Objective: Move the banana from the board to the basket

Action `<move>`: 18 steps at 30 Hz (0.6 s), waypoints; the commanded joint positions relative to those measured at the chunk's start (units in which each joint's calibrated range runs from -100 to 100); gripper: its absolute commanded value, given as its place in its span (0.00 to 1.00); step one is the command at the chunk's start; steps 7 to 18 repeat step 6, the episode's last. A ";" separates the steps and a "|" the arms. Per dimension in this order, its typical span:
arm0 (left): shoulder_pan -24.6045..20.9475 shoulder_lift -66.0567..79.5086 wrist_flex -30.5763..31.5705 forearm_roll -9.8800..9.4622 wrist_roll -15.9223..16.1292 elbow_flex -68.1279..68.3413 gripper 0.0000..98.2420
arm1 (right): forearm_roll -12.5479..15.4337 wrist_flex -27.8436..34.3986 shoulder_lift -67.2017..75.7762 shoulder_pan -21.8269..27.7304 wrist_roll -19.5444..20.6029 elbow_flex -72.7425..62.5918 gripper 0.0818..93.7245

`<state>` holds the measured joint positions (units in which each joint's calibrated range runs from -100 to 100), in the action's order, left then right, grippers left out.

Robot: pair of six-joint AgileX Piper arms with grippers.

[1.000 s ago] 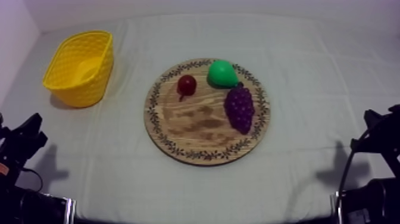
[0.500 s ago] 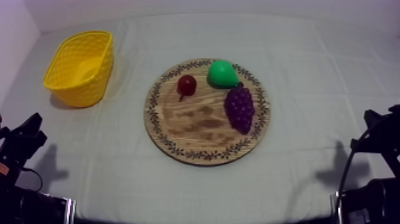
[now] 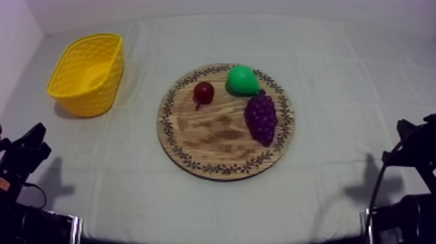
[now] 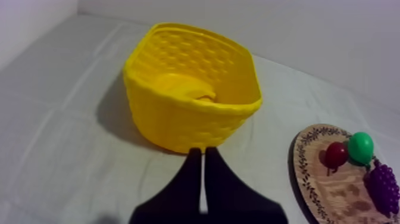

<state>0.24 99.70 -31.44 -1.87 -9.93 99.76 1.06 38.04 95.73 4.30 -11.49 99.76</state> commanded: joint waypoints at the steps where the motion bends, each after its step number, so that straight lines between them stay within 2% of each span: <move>1: 0.02 0.04 0.00 -0.01 -0.01 0.01 0.00 | -0.01 -0.05 0.02 -0.01 -0.01 0.02 0.00; 18: 0.02 0.04 0.00 -0.01 -0.01 0.01 0.00 | -0.01 -0.05 0.02 -0.01 -0.01 0.02 0.00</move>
